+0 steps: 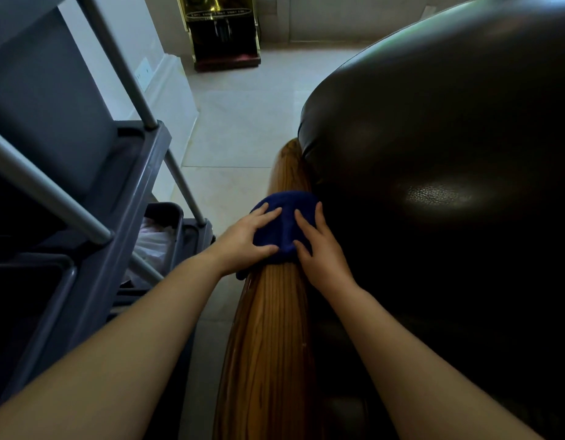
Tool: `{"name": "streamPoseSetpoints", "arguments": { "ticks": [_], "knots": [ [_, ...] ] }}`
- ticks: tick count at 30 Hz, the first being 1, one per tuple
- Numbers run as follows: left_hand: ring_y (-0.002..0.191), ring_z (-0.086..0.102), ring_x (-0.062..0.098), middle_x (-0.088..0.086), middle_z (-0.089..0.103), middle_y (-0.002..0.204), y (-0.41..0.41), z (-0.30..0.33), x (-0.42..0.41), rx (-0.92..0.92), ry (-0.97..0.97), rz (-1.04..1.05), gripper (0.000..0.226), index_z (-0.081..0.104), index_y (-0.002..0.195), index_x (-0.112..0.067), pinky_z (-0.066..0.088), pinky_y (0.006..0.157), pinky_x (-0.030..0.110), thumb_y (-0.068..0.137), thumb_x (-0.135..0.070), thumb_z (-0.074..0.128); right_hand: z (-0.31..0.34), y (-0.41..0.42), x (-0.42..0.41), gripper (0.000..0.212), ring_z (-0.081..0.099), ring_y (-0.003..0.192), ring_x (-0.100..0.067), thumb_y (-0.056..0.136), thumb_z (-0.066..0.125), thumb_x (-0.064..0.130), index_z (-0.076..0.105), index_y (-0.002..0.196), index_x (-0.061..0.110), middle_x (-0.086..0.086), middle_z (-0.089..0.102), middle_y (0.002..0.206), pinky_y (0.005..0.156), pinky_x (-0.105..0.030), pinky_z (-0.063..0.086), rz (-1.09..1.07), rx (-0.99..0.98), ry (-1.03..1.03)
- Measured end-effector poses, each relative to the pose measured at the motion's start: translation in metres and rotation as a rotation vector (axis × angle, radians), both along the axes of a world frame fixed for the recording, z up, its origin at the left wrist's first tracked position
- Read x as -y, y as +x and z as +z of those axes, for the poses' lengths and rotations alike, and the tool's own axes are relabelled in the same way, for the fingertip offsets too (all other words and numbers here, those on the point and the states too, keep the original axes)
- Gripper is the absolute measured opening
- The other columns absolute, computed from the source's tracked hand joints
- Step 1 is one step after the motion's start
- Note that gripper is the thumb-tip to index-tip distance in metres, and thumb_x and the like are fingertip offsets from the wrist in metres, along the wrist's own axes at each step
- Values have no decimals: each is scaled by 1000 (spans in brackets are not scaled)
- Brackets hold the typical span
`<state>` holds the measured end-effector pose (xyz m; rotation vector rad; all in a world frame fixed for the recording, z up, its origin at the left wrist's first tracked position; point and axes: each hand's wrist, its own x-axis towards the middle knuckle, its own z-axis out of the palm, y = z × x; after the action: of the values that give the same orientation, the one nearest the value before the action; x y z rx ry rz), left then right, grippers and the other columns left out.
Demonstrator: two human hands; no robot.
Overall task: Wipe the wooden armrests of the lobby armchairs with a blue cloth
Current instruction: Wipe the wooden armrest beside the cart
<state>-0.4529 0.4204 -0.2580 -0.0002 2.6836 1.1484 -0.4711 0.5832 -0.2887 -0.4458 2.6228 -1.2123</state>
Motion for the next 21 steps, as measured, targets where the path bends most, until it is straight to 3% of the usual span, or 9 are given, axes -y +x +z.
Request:
{"name": "streamPoseSetpoints", "arguments": {
  "ticks": [3,5,8,12,14,17,21],
  "knots": [
    [140,22,16,0,20,155,20,1,-4,-15,-50,2,66,34,138,-27,19,110,25,81,-14,64,-1,27,-2,47,23,139,-19,94,46,17,36,138,27,1,9,157,106,-23,24,-26,-67,49],
    [139,24,16,0,23,154,37,2,-5,-13,-83,3,63,38,136,-27,17,108,22,81,-13,64,0,44,-5,44,27,138,-20,93,48,14,41,136,22,-4,20,155,108,-22,21,-3,-113,98],
    [137,29,15,0,29,151,64,8,-7,13,-152,26,58,42,134,-28,19,111,25,82,-12,63,7,63,-10,42,33,136,-23,93,47,14,43,134,21,-5,33,150,111,-30,25,51,-165,265],
    [137,31,18,0,31,151,95,19,-18,85,-259,26,53,42,134,-28,23,113,30,85,-13,57,27,82,-13,37,49,123,-26,91,44,10,49,128,18,-8,45,142,104,-36,37,162,-164,450],
    [139,26,19,1,25,153,108,24,-26,106,-276,38,53,39,136,-26,19,114,29,87,-11,53,31,95,-16,40,44,128,-26,92,43,10,46,131,18,-7,39,146,107,-36,33,174,-117,450],
    [142,16,16,0,12,157,124,23,-37,81,-220,86,55,29,141,-24,13,114,25,90,-12,48,25,114,-20,50,15,143,-18,94,41,16,28,142,24,3,14,156,115,-31,17,102,-9,295],
    [140,-13,10,-8,-16,154,134,5,-43,29,-158,93,56,2,141,-36,-4,114,27,97,-25,34,8,118,-15,51,-13,141,-7,98,28,32,5,144,31,18,-19,146,111,-23,-5,56,52,127]
  ]
}}
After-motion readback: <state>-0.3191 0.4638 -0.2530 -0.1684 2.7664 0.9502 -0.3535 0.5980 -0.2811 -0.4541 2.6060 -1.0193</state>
